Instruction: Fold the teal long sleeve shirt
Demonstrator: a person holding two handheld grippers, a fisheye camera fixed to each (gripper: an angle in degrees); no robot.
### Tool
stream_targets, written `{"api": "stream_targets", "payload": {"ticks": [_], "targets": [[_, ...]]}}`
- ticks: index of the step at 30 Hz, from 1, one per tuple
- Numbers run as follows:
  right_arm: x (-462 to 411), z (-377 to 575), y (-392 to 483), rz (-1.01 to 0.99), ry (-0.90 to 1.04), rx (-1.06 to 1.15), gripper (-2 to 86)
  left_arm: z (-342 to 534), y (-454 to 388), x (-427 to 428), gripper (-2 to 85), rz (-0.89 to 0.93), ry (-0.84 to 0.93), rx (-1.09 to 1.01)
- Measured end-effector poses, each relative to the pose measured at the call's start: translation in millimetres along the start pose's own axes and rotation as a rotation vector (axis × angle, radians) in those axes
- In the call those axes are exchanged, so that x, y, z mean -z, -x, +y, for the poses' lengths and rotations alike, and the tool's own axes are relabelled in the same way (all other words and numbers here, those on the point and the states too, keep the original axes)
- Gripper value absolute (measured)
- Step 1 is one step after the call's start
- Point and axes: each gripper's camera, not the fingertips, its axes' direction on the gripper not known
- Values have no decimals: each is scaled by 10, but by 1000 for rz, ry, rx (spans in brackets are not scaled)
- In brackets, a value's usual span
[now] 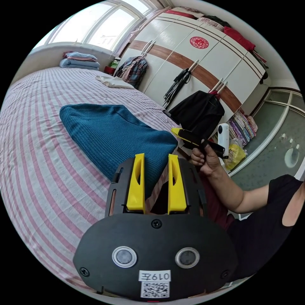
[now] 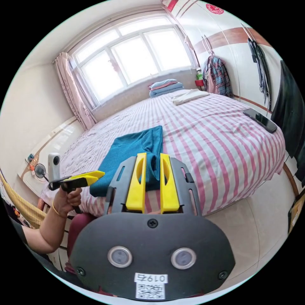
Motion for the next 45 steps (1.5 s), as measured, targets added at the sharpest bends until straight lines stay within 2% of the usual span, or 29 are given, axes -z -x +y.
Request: {"api": "stream_targets", "payload": {"ticks": [3, 7, 12, 20, 24, 26, 30, 36, 41, 45], "targets": [[-285, -109, -225, -76, 94, -55, 72, 32, -121, -55, 101, -15, 17, -13], [-710, -117, -515, -93, 228, -80, 18, 95, -263, -142, 97, -40, 26, -27], [-809, 52, -825, -142, 183, -105, 4, 161, -448, -257, 95, -71, 39, -56], [-1038, 272, -1121, -191, 189, -77, 63, 211, -663, -418, 93, -96, 56, -74], [-1067, 122, -1119, -182, 142, -11, 56, 233, -742, -488, 93, -103, 57, -77], [-1237, 33, -1041, -217, 192, 42, 53, 252, -782, -534, 92, -101, 55, -73], [-1798, -41, -758, -152, 343, 191, 51, 262, -845, -598, 92, -97, 55, -66], [-2314, 37, -743, -140, 454, 229, 0, 215, -1058, -731, 99, -129, 105, -87], [-2451, 75, -990, -193, 438, 130, -6, 171, -1452, -953, 116, -235, 197, -205], [-2737, 211, -1245, -286, 504, 48, 6, 117, -1794, -1091, 134, -308, 274, -298]]}}
